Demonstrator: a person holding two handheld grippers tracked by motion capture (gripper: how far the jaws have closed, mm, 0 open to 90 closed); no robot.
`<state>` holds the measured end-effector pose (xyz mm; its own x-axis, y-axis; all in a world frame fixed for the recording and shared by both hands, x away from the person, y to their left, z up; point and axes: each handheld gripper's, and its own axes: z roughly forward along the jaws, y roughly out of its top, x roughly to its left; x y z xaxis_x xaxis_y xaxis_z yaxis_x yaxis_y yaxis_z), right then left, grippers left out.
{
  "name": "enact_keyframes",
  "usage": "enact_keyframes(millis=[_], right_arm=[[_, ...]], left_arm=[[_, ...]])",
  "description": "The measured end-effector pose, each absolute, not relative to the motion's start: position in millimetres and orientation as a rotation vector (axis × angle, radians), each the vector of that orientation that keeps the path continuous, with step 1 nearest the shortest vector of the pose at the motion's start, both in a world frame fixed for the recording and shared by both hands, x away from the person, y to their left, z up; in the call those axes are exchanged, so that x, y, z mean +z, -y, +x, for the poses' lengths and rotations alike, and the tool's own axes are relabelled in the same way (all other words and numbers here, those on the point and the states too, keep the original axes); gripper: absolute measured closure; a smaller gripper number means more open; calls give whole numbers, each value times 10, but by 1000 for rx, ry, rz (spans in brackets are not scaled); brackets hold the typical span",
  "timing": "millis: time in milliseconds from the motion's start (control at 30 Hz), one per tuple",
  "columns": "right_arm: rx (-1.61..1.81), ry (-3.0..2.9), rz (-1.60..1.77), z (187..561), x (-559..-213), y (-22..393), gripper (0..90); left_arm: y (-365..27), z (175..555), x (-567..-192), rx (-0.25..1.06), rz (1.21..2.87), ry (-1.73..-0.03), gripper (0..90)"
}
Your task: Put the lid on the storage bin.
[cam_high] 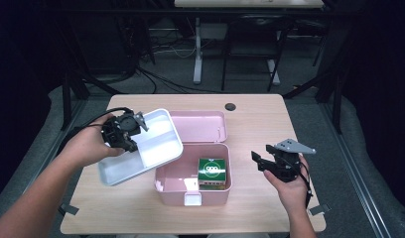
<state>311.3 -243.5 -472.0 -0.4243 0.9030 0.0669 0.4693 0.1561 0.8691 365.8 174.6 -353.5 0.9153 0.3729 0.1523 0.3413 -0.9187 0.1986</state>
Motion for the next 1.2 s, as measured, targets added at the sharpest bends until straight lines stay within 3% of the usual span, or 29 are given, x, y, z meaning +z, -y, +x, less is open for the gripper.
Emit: enact_keyframes(millis=[667, 1200], right_arm=[[1221, -1937, 1305, 3114, -4723, 2458, 392], [1219, -1933, 1317, 3105, -4713, 2511, 392]], left_arm=[[-846, 3615, -3610, 253, 2951, -211, 891], [-509, 3559, -3791, 256, 2985, -35, 891]])
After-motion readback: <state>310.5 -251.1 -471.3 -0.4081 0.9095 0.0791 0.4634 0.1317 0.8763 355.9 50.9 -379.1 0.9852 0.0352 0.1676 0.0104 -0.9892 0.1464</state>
